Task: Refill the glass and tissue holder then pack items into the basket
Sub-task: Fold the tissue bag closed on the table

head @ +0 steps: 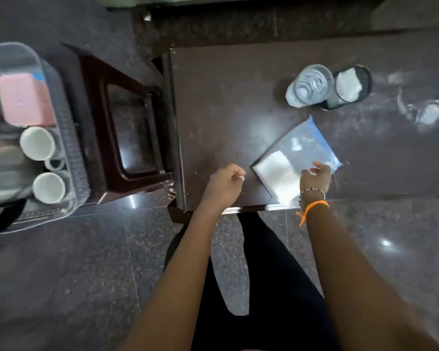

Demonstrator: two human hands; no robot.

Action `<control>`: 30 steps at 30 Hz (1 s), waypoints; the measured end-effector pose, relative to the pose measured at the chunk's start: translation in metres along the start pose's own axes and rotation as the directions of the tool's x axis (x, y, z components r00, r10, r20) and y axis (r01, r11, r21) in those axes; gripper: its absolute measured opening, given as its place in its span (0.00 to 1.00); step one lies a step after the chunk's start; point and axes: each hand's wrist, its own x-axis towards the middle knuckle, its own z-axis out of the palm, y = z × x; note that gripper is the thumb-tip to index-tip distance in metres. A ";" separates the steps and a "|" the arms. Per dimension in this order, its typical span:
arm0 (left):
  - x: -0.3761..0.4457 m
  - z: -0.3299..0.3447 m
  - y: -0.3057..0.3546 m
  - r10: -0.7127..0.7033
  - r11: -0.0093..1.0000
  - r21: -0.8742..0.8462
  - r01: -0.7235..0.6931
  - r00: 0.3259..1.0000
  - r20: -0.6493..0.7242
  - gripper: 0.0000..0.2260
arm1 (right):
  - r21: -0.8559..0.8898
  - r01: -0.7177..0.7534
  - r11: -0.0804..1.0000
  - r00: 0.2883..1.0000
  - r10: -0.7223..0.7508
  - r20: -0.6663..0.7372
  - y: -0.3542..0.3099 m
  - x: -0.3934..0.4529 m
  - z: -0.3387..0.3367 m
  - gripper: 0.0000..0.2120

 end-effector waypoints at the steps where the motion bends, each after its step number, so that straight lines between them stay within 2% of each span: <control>1: 0.001 0.011 0.005 -0.011 1.000 0.018 0.011 1.000 0.024 0.08 | -0.033 -0.026 0.999 0.999 0.025 -0.040 0.006 0.010 -0.007 0.19; 4: 0.005 0.039 0.017 -0.054 0.995 0.088 0.047 0.996 0.075 0.09 | -0.097 -0.079 0.992 0.995 0.072 -0.074 0.017 0.036 -0.023 0.27; 8: 0.014 0.067 0.025 -0.092 0.984 0.165 0.073 0.990 0.110 0.08 | -0.081 -0.098 0.992 0.994 0.102 0.046 0.024 0.073 -0.035 0.35; 10: 0.019 0.077 0.026 -0.120 0.979 0.176 0.099 0.987 0.111 0.07 | -0.097 -0.057 0.994 0.985 0.072 0.155 0.025 0.089 -0.036 0.30; 12: 0.022 0.084 0.028 -0.143 0.979 0.162 0.126 0.985 0.096 0.08 | -0.146 0.031 0.989 0.970 0.006 0.241 0.024 0.097 -0.034 0.21; 17: 0.028 0.098 0.032 -0.157 0.974 0.179 0.142 0.985 0.075 0.09 | -0.070 0.138 0.988 0.923 -0.103 0.371 0.014 0.072 -0.024 0.05; 18: 0.030 0.100 0.032 -0.162 0.973 0.177 0.147 0.984 0.070 0.10 | -0.061 0.144 0.988 0.911 -0.109 0.399 0.013 0.066 -0.021 0.03; 20: 0.032 0.100 0.032 -0.167 0.975 0.156 0.158 0.985 0.046 0.13 | -0.037 0.175 0.984 0.890 -0.142 0.434 0.011 0.055 -0.015 0.07; 24: 0.038 0.095 0.026 -0.203 0.970 0.144 0.197 0.979 0.025 0.19 | -0.041 0.262 0.964 0.815 -0.198 0.545 0.006 0.048 -0.005 0.02; 26: 0.041 0.092 0.022 -0.223 0.965 0.152 0.215 0.974 0.039 0.21 | -0.114 0.343 0.932 0.806 -0.230 0.545 -0.001 0.054 -0.001 0.04; 28: 0.046 0.089 0.017 -0.225 0.963 0.165 0.215 0.974 0.040 0.22 | -0.201 0.498 0.844 0.793 -0.349 0.500 -0.015 0.063 0.005 0.10; 30: 0.052 0.086 0.014 -0.209 0.962 0.184 0.199 0.977 0.033 0.22 | -0.258 0.667 0.699 0.713 -0.498 0.494 -0.036 0.070 0.014 0.19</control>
